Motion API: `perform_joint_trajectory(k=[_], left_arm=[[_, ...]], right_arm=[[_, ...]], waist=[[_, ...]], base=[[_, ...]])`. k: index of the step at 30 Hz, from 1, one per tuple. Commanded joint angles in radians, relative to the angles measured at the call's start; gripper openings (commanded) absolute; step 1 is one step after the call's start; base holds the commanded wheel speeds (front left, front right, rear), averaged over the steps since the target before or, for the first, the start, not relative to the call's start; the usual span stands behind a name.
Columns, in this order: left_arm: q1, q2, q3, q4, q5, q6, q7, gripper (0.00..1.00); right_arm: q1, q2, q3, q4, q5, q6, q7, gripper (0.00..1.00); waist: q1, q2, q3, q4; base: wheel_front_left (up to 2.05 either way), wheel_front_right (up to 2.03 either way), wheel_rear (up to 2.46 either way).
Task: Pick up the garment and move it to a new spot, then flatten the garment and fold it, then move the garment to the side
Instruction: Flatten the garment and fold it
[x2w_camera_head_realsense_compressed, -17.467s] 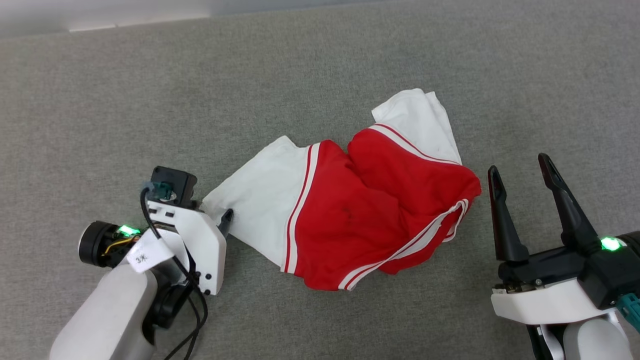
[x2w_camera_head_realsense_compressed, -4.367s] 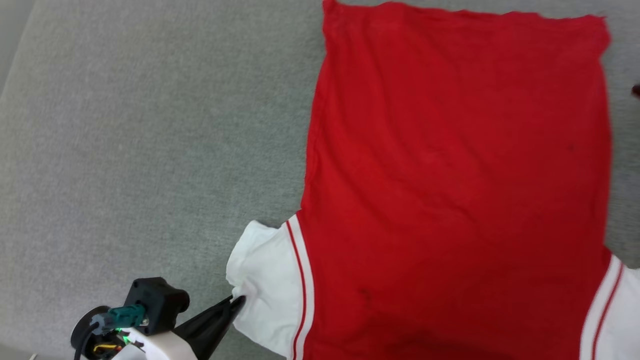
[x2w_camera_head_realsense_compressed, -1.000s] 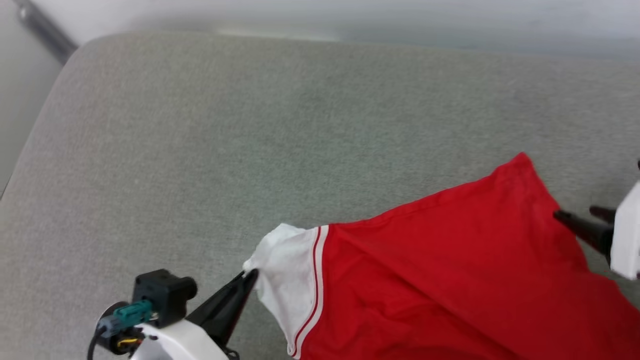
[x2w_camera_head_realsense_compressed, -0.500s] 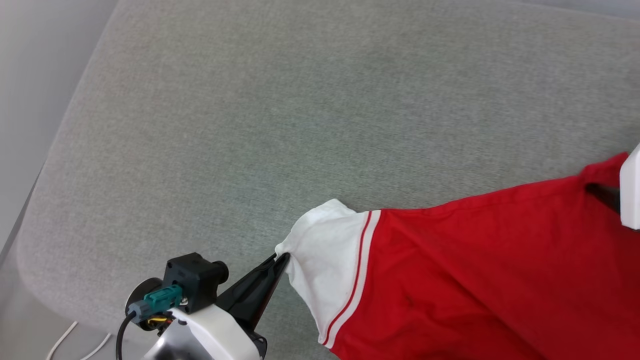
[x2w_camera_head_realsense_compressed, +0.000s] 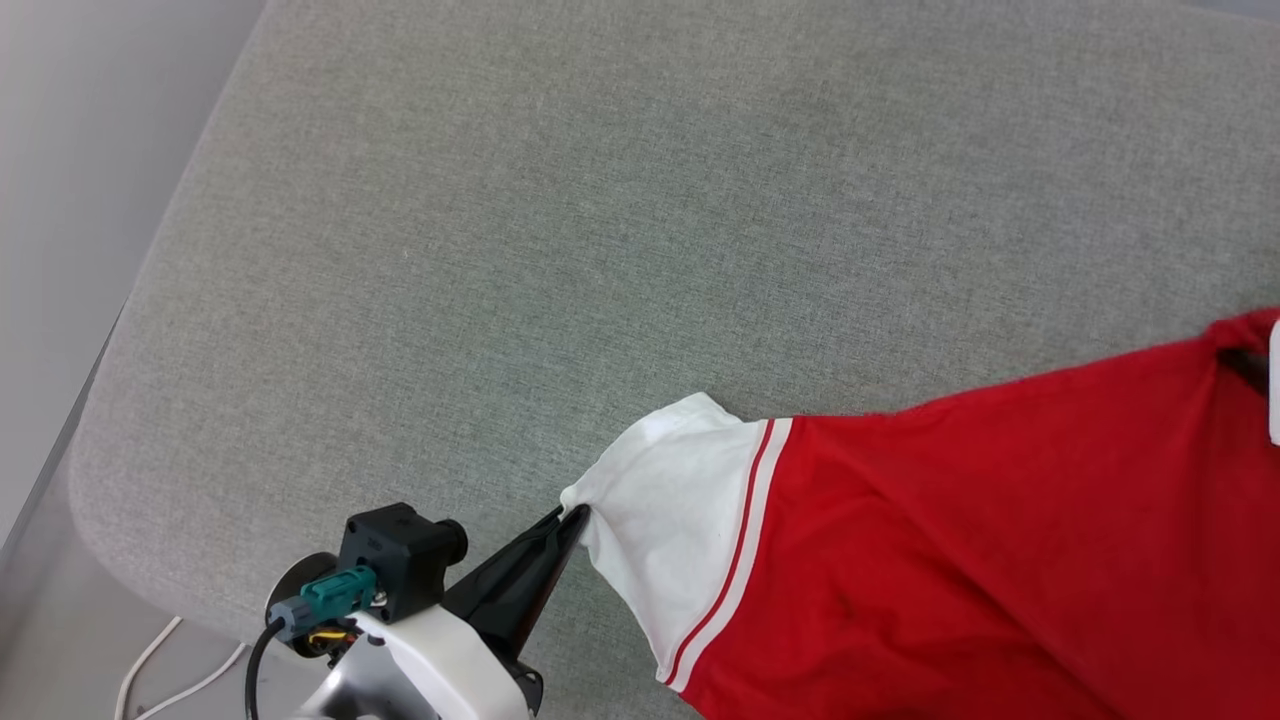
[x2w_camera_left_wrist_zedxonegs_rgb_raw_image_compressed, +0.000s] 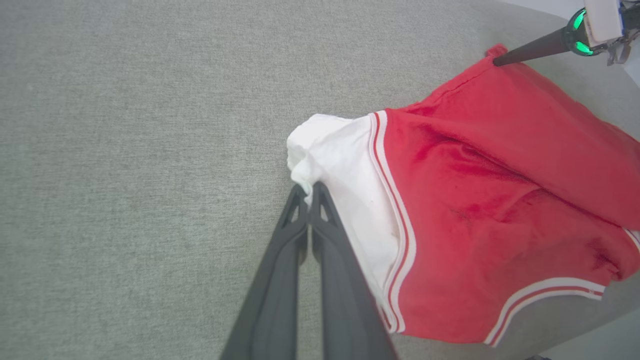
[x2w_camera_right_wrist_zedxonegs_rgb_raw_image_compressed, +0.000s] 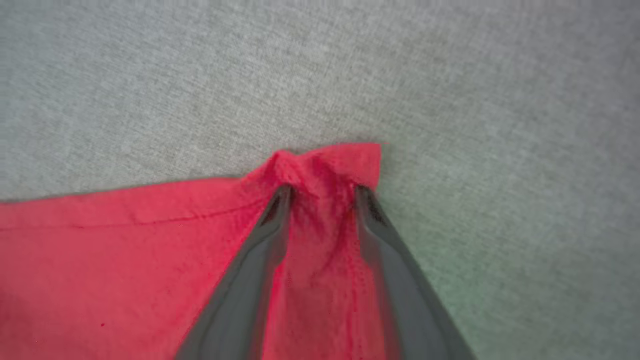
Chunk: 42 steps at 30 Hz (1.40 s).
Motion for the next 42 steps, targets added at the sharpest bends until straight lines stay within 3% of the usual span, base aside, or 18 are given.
perform_joint_trajectory(k=[1,11,18,27,30,42], left_arm=[[-0.011,-0.002,0.000,0.006,-0.004,-0.003,-0.004,0.00],[0.005,0.038,0.038,-0.004,-0.006,0.012,-0.018,0.00],[0.008,0.090,0.115,-0.050,0.002,0.053,-0.055,0.00],[-0.040,0.127,0.247,-0.121,0.018,0.092,-0.141,0.00],[-0.070,0.168,0.306,-0.151,0.029,0.100,-0.153,0.00],[-0.233,0.247,0.490,-0.242,0.023,0.127,-0.161,0.00]], right_arm=[[0.049,0.027,0.031,0.052,0.009,0.000,-0.012,0.00],[-0.035,0.019,0.051,0.069,0.057,0.000,-0.201,0.00],[-0.065,0.006,0.087,0.026,0.128,0.000,-0.300,0.00],[-0.070,0.022,0.068,-0.127,0.187,0.000,-0.388,0.00],[-0.074,0.044,0.044,-0.205,0.189,0.000,-0.403,0.00],[-0.113,0.131,-0.015,-0.409,0.168,0.000,-0.437,0.00]], waist=[[0.0000,0.0000,-0.010,-0.005],[0.0000,0.0000,-0.122,-0.088],[0.0000,0.0000,-0.217,-0.179],[0.0000,0.0000,-0.325,-0.294],[0.0000,0.0000,-0.359,-0.338],[0.0000,0.0000,-0.377,-0.437]], base=[[0.00,0.00,0.00],[0.00,0.00,0.00],[0.00,0.00,0.00],[0.00,0.00,0.00],[0.00,0.00,0.00],[0.00,0.00,0.00]])
